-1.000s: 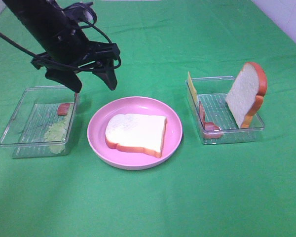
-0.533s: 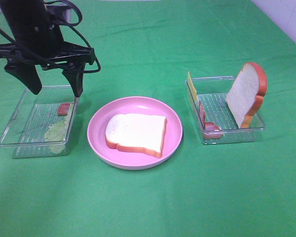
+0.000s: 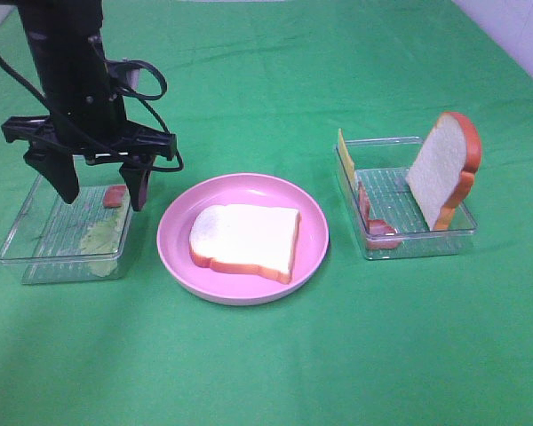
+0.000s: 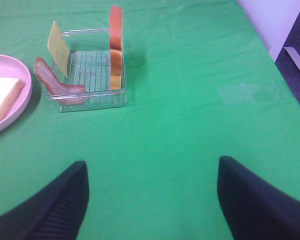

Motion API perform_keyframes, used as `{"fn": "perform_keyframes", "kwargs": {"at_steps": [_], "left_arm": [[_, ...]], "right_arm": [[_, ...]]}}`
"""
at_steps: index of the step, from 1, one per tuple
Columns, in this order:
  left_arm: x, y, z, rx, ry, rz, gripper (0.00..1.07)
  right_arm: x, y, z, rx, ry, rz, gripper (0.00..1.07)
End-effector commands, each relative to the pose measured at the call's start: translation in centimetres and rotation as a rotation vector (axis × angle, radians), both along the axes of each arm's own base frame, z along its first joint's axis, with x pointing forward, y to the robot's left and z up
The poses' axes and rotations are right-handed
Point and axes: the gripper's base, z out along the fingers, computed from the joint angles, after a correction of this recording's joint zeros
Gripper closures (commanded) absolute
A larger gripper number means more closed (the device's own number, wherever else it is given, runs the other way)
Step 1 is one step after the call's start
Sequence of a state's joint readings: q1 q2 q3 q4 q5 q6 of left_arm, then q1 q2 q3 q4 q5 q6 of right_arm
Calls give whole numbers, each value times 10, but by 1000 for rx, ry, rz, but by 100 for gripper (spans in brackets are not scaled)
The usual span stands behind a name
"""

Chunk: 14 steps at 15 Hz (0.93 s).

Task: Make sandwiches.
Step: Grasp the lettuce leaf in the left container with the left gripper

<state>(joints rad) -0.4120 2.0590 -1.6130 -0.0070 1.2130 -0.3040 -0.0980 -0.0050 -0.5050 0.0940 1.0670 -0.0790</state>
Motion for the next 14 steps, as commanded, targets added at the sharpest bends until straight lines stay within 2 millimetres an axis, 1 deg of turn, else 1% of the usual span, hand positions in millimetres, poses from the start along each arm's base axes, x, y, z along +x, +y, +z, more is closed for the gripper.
{"fn": "perform_keyframes", "kwargs": {"at_steps": [1, 3, 4, 5, 6, 8, 11, 12, 13, 14], "left_arm": [[2, -3, -8, 0, 0, 5, 35], [6, -4, -16, -5, -11, 5, 36], [7, -5, -20, -2, -5, 5, 38], [8, -5, -31, 10, 19, 5, 43], [9, -6, -35, 12, 24, 5, 44], [12, -6, -37, 5, -5, 3, 50], [13, -7, -37, -1, -18, 3, 63], [13, -6, -37, 6, -21, -1, 74], [13, -6, -37, 9, -23, -3, 77], [14, -6, -37, 10, -31, -5, 85]], "right_arm": [[-1, 0, 1, -7, -20, -4, 38], [-1, 0, 1, -7, -20, -4, 38], [-1, 0, 1, -7, -20, -4, 38], [-1, 0, 1, -7, -20, -4, 38], [-1, 0, 1, -7, -20, -4, 38], [-1, 0, 1, -7, -20, -4, 38], [-1, 0, 1, -7, -20, -4, 38], [-1, 0, 1, -7, -20, -4, 38], [-1, 0, 1, -7, -20, -4, 38], [-1, 0, 1, -7, -20, -4, 38]]}}
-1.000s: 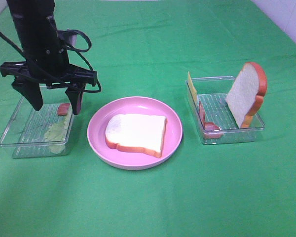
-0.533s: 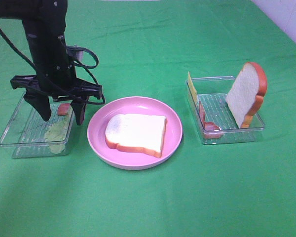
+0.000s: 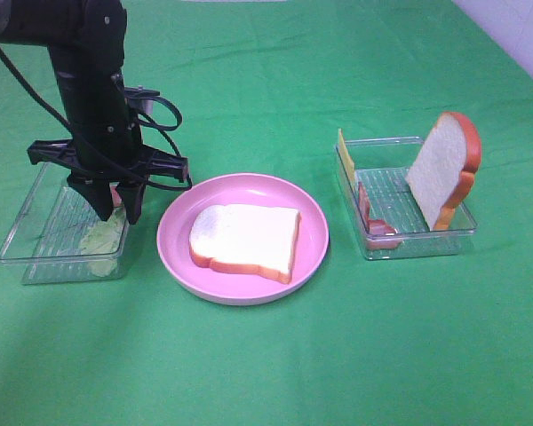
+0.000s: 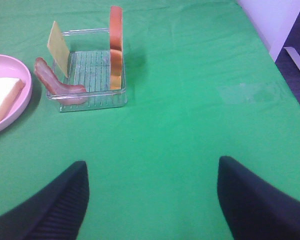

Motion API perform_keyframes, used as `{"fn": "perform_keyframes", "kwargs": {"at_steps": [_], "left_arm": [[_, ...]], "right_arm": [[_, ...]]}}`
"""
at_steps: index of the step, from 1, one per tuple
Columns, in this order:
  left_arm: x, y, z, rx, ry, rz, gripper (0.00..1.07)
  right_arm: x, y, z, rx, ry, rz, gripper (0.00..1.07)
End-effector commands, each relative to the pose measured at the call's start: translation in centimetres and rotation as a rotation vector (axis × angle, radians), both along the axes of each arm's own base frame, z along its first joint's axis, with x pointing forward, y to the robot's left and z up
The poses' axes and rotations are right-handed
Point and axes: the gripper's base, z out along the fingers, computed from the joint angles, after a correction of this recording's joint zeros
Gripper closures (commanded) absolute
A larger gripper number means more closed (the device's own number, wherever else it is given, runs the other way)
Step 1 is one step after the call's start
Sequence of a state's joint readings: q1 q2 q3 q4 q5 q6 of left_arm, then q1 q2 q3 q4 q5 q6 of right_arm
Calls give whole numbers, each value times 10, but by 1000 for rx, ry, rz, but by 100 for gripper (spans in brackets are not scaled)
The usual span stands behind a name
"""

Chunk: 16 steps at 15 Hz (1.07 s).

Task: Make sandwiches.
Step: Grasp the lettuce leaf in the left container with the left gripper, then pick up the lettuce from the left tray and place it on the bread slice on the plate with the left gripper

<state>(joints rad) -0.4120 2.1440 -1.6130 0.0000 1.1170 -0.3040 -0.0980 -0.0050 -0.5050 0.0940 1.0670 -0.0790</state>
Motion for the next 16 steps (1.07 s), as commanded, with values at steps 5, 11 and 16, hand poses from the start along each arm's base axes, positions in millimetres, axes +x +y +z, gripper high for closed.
{"fn": "perform_keyframes", "kwargs": {"at_steps": [5, 11, 16], "left_arm": [[4, -2, -1, -7, -50, -3, 107], [-9, -8, 56, -163, -113, -19, 107], [-17, -37, 88, -548, -155, -91, 107]], "right_arm": [[-1, 0, 1, -7, -20, -4, 38], [-1, 0, 1, -7, -20, -4, 38], [-1, 0, 1, -7, -20, -4, 38]]}}
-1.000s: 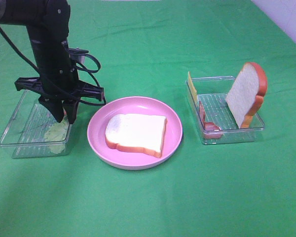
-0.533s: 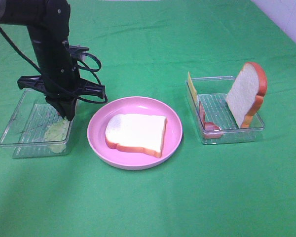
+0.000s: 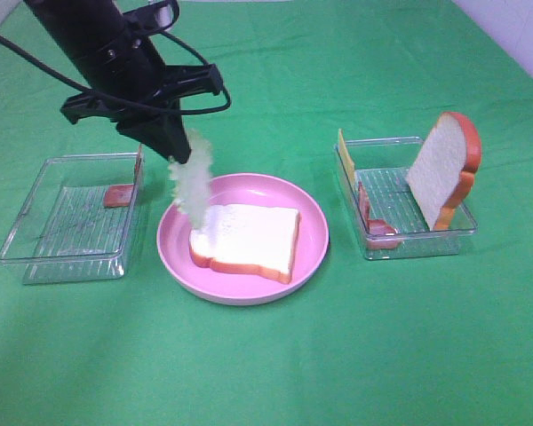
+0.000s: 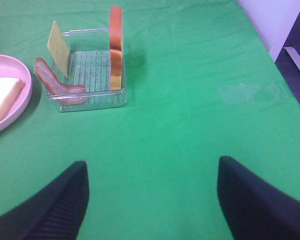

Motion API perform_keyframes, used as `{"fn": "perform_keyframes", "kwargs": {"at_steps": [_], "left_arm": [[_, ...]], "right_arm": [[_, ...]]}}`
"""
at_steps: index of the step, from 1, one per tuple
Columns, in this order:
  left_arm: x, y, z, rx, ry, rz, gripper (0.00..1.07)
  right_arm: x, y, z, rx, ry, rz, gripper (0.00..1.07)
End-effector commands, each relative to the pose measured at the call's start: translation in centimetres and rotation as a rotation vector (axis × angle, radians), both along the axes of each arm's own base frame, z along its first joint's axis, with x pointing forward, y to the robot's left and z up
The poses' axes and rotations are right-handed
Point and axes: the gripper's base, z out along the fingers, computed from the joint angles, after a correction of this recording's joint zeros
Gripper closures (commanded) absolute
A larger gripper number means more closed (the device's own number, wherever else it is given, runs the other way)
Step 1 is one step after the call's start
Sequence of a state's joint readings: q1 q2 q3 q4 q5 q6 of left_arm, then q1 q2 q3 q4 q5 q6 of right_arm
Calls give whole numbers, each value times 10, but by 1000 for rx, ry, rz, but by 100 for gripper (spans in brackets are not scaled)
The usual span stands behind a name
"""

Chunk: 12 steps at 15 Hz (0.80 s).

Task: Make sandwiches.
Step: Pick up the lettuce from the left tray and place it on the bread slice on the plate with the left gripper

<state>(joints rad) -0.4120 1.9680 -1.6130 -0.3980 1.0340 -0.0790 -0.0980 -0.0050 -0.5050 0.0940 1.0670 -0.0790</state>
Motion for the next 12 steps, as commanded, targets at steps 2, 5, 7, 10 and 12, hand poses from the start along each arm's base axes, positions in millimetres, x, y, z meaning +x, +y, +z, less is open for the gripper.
{"fn": "perform_keyframes", "kwargs": {"at_steps": [2, 5, 7, 10, 12], "left_arm": [[0, -22, 9, -225, -42, -54, 107], [-5, -56, 1, -323, -90, -114, 107], [-10, -71, -14, -302, -71, -147, 107], [-5, -68, -34, -200, -90, -183, 107], [-3, -65, -43, -145, -87, -199, 107]], "right_arm": [[-1, 0, 1, -7, -20, -4, 38], [-1, 0, 1, -7, -20, -4, 38], [-1, 0, 1, -7, -20, -4, 38], [-1, 0, 1, -7, -20, -4, 38], [-1, 0, 1, -7, -20, -4, 38]]}}
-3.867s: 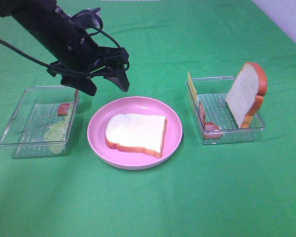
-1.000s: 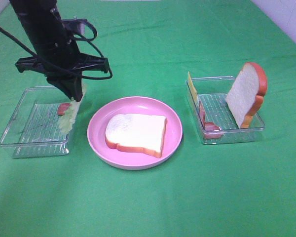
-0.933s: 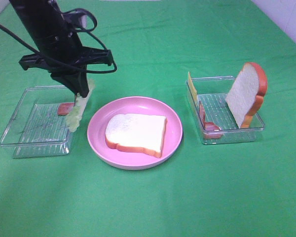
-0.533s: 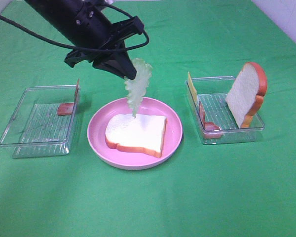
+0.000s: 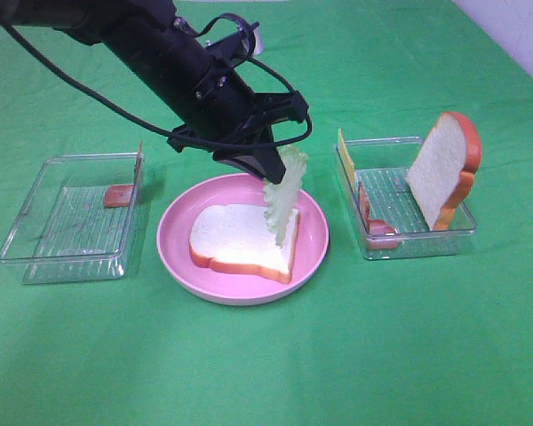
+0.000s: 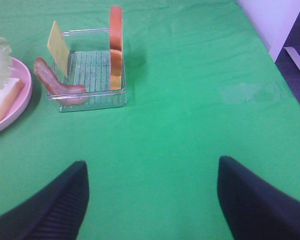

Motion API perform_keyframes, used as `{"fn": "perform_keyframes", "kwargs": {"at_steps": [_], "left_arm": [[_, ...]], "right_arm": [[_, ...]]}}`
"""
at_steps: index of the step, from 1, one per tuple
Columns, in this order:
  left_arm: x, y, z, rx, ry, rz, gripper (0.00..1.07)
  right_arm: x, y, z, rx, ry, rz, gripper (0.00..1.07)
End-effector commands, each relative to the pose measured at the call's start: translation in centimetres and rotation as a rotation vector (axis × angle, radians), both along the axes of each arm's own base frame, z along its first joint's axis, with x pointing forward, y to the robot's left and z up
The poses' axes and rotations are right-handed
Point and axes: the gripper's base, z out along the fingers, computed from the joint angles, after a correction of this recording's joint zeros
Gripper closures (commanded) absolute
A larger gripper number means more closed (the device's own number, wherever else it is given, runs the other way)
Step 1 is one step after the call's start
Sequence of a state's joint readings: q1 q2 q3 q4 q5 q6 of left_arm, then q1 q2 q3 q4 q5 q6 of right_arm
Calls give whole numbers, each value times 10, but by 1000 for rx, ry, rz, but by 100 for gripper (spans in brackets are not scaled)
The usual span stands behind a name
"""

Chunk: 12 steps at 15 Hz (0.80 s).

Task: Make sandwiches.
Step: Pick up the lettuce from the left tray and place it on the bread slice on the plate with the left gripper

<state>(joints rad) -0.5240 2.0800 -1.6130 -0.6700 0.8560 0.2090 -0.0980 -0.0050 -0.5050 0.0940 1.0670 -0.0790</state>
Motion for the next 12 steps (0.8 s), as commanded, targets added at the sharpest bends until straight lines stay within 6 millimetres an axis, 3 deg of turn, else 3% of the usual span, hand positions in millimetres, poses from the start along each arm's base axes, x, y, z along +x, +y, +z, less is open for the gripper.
{"fn": "perform_keyframes", "kwargs": {"at_steps": [1, 4, 7, 12], "left_arm": [[2, 2, -14, 73, 11, -5, 107], [5, 9, -33, 181, 35, 14, 107], [9, 22, -38, 325, 28, 106, 107], [9, 23, -38, 338, 27, 119, 107]], "right_arm": [[-1, 0, 1, -7, -20, -4, 38], [-1, 0, 1, -7, -20, -4, 38], [-1, 0, 1, -7, -20, -4, 38], [-1, 0, 1, -7, -20, -4, 38]]}}
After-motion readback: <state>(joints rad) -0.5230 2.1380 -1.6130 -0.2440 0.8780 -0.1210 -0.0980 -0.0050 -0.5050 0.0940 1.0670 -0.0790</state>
